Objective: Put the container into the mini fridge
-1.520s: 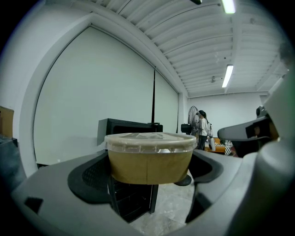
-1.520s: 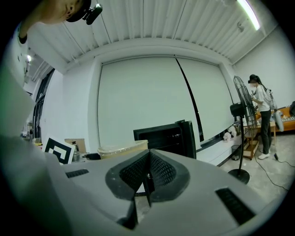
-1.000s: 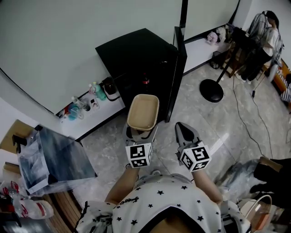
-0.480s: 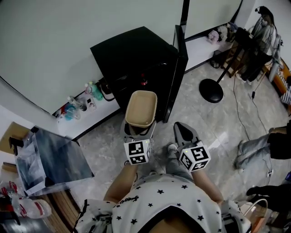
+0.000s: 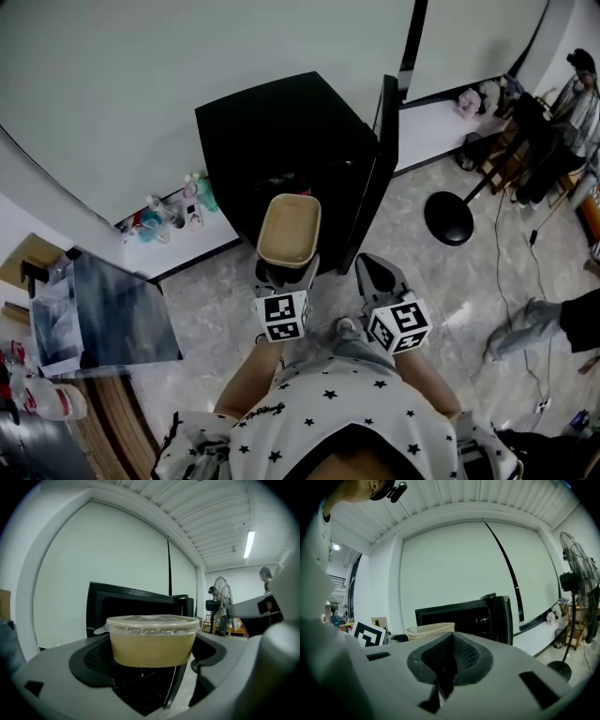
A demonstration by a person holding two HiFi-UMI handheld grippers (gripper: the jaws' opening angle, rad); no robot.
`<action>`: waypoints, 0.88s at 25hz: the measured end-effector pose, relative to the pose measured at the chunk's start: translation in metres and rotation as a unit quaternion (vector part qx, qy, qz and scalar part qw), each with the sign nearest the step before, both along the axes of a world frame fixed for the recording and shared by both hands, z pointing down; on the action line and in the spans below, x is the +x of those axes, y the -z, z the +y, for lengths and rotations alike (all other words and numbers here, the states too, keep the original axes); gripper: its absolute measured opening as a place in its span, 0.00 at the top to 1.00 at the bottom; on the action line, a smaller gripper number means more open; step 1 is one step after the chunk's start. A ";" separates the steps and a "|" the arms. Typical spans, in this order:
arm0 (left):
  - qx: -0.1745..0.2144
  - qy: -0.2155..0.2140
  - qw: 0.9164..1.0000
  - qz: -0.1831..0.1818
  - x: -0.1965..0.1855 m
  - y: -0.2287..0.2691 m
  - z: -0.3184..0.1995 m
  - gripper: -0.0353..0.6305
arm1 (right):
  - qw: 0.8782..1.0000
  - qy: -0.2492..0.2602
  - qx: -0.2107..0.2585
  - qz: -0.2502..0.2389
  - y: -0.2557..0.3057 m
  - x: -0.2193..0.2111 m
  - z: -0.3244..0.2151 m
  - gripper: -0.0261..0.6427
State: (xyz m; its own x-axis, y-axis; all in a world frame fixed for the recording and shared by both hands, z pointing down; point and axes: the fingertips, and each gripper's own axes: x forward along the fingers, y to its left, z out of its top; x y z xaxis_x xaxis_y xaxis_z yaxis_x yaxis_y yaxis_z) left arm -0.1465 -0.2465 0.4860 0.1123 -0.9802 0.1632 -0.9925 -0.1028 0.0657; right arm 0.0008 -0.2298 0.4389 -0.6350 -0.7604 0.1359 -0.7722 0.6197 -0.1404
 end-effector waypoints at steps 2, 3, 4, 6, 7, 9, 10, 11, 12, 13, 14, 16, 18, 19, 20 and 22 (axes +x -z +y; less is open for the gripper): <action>-0.001 0.017 1.000 0.001 -0.001 0.001 -0.011 0.15 | 1.000 0.015 -0.001 -0.001 0.002 0.000 -0.015 0.97; -0.001 0.025 1.000 0.000 -0.001 0.001 -0.016 0.15 | 1.000 0.022 -0.001 -0.001 0.002 0.001 -0.022 0.97; 0.000 0.033 0.999 -0.001 -0.002 0.001 -0.022 0.15 | 1.000 0.030 -0.002 0.000 0.002 0.000 -0.029 0.97; -0.001 0.050 0.999 -0.002 -0.004 0.001 -0.031 0.15 | 0.999 0.046 -0.002 -0.001 0.003 -0.001 -0.042 0.97; -0.002 0.059 0.998 -0.002 -0.006 0.000 -0.035 0.15 | 0.999 0.054 -0.002 -0.001 0.003 -0.002 -0.048 0.97; -0.003 0.076 0.997 -0.001 -0.007 -0.001 -0.043 0.15 | 0.998 0.069 -0.003 -0.001 0.003 -0.002 -0.060 0.97; -0.003 0.085 0.996 0.000 -0.008 -0.002 -0.048 0.15 | 0.997 0.077 -0.003 0.000 0.003 -0.002 -0.066 0.97; -0.004 0.092 0.996 0.001 -0.009 -0.003 -0.052 0.15 | 0.996 0.084 -0.004 0.000 0.003 -0.002 -0.072 0.97; -0.004 0.099 0.995 0.001 -0.009 -0.003 -0.057 0.15 | 0.996 0.091 -0.004 0.000 0.003 -0.003 -0.078 0.97; -0.004 0.106 0.994 0.001 -0.010 -0.004 -0.061 0.15 | 0.995 0.098 -0.005 0.000 0.002 -0.003 -0.083 0.97; -0.004 0.112 0.994 0.001 -0.010 -0.005 -0.064 0.15 | 0.994 0.105 -0.005 0.000 0.002 -0.004 -0.087 0.97; -0.004 0.126 0.992 0.002 -0.013 -0.008 -0.070 0.15 | 0.993 0.119 -0.007 0.001 -0.001 -0.007 -0.095 0.97; -0.005 0.143 0.990 0.003 -0.016 -0.011 -0.075 0.15 | 0.991 0.135 -0.008 0.002 -0.003 -0.010 -0.102 0.97; -0.006 0.151 0.988 0.004 -0.018 -0.012 -0.077 0.15 | 0.990 0.142 -0.009 0.002 -0.003 -0.011 -0.106 0.97; -0.006 0.159 0.987 0.005 -0.019 -0.013 -0.079 0.15 | 0.989 0.148 -0.010 0.002 -0.004 -0.012 -0.109 0.97; -0.009 0.169 0.985 0.006 -0.021 -0.016 -0.084 0.15 | 0.987 0.159 -0.012 0.002 -0.006 -0.014 -0.115 0.97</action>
State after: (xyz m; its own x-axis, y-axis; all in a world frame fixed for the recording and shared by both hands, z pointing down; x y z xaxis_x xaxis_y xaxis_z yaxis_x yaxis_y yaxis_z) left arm -0.1678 -0.3309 0.5019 -0.2186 -0.9588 0.1816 -0.9688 0.2356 0.0774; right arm -0.0128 -0.3449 0.4453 -0.8404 -0.5193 0.1552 -0.5399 0.8272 -0.1556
